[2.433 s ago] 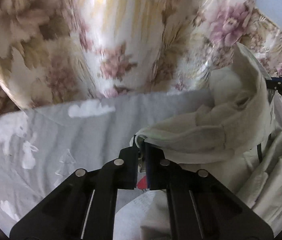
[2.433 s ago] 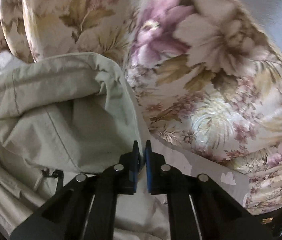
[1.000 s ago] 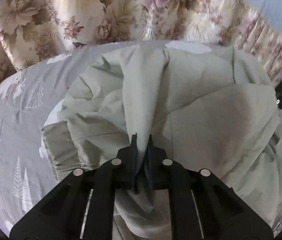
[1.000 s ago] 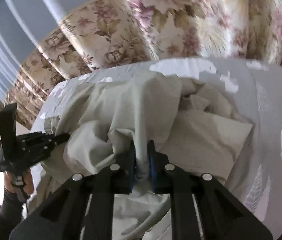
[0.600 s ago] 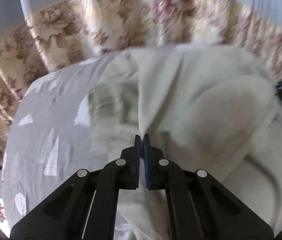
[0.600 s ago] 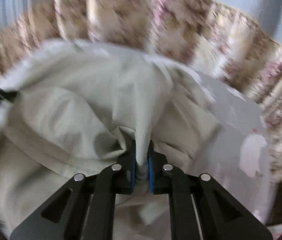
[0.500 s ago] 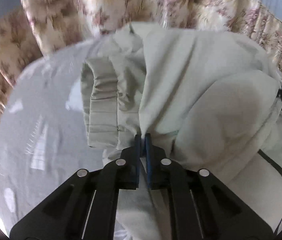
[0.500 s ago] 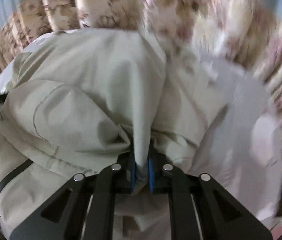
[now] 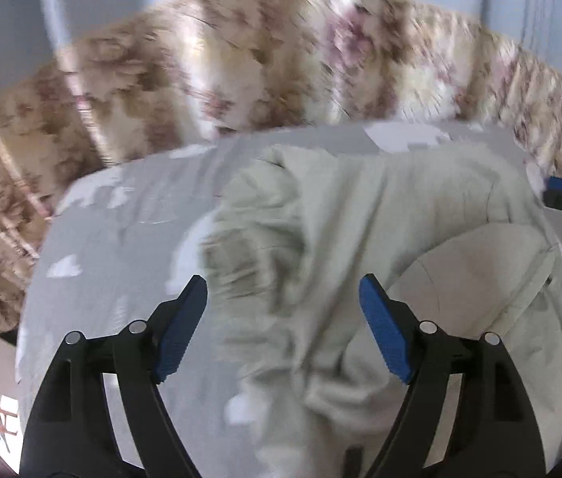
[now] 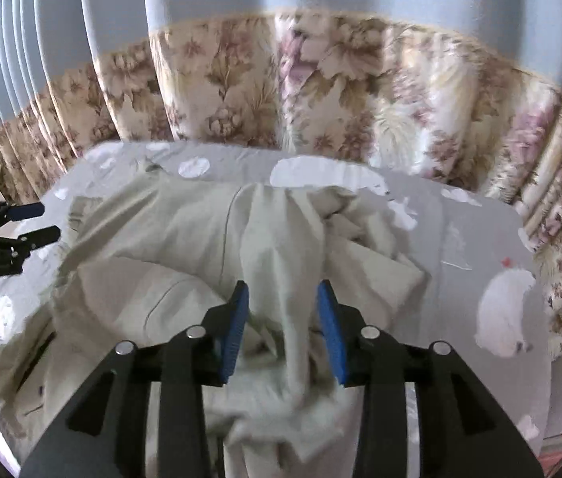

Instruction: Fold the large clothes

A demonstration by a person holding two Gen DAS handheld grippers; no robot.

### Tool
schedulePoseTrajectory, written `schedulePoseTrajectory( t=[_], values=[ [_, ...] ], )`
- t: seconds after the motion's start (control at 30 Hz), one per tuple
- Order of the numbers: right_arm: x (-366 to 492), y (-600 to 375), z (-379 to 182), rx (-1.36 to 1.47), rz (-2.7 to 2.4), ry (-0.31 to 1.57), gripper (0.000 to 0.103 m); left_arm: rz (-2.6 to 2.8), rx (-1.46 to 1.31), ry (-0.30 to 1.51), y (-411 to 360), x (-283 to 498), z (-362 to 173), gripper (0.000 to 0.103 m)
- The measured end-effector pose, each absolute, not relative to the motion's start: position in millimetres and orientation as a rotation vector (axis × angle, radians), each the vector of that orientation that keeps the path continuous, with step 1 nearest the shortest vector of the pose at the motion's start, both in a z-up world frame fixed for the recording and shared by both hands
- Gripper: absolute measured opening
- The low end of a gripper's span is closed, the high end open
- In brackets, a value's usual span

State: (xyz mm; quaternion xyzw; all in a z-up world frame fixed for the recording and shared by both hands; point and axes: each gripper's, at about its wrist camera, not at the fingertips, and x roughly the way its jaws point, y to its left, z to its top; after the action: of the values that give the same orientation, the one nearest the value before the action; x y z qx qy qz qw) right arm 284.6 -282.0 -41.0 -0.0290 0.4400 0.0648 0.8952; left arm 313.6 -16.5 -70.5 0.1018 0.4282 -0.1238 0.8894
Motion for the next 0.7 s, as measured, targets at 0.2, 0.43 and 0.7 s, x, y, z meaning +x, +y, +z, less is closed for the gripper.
schedulePoseTrajectory(
  t=[0.2,0.43,0.7],
  values=[
    [311,-292,-94,-0.132,0.046,1.043,0.034,-0.256,0.248,1.018,-28,346,-130,0.059],
    [267,-284,-44,-0.014,0.123,0.896,0.037,-0.214,0.257,1.000,-20,323,-104,0.076],
    [132,-315,-6,0.142,0.037,0.592,0.081,-0.181,0.067,0.819,51,222,-61,0.100]
  ],
)
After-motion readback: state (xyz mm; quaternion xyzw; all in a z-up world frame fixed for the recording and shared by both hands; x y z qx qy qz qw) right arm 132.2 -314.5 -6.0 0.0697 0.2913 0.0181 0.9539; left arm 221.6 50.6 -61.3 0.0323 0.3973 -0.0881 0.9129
